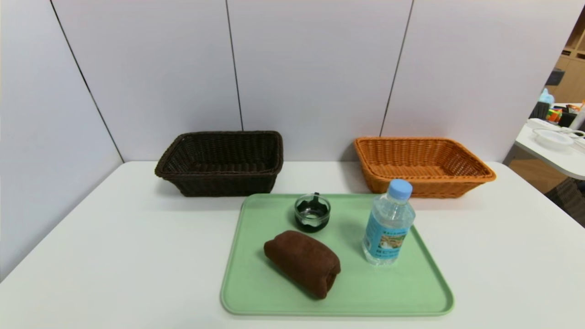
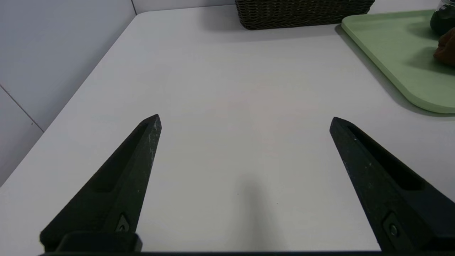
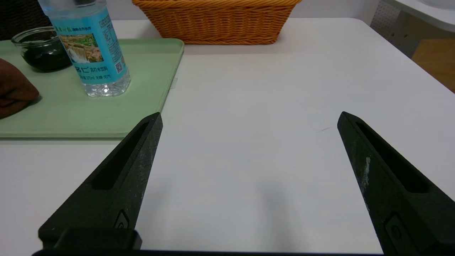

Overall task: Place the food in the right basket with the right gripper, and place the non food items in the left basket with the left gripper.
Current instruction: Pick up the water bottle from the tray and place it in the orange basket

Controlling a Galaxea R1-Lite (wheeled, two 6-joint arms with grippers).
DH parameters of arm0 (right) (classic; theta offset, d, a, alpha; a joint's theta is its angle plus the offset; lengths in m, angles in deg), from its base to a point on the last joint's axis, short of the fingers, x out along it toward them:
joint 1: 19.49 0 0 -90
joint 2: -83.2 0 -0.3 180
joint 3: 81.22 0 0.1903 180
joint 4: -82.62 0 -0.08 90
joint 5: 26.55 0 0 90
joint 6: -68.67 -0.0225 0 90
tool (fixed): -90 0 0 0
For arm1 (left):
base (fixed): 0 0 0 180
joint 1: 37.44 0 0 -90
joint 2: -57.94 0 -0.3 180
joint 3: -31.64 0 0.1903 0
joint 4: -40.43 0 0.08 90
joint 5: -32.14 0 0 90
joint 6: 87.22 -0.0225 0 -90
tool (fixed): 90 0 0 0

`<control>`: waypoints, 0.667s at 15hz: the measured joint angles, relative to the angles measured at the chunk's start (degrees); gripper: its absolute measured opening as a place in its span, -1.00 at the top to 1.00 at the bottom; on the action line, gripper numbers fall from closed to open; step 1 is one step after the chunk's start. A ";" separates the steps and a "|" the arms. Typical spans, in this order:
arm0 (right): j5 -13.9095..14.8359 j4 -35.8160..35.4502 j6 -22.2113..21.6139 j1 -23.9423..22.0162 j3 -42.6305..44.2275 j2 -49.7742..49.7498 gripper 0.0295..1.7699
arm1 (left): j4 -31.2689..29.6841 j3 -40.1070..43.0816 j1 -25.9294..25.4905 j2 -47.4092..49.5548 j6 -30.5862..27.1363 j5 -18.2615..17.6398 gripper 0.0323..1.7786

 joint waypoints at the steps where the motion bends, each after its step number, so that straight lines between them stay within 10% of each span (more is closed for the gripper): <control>1: 0.00 0.02 -0.02 0.00 0.00 0.00 -0.92 | 0.02 0.00 0.00 0.00 -0.13 -0.13 -0.90; 10: -0.20 -0.57 0.32 0.00 0.00 0.00 -0.92 | 0.51 -0.12 0.22 -0.11 -0.74 -0.46 -0.90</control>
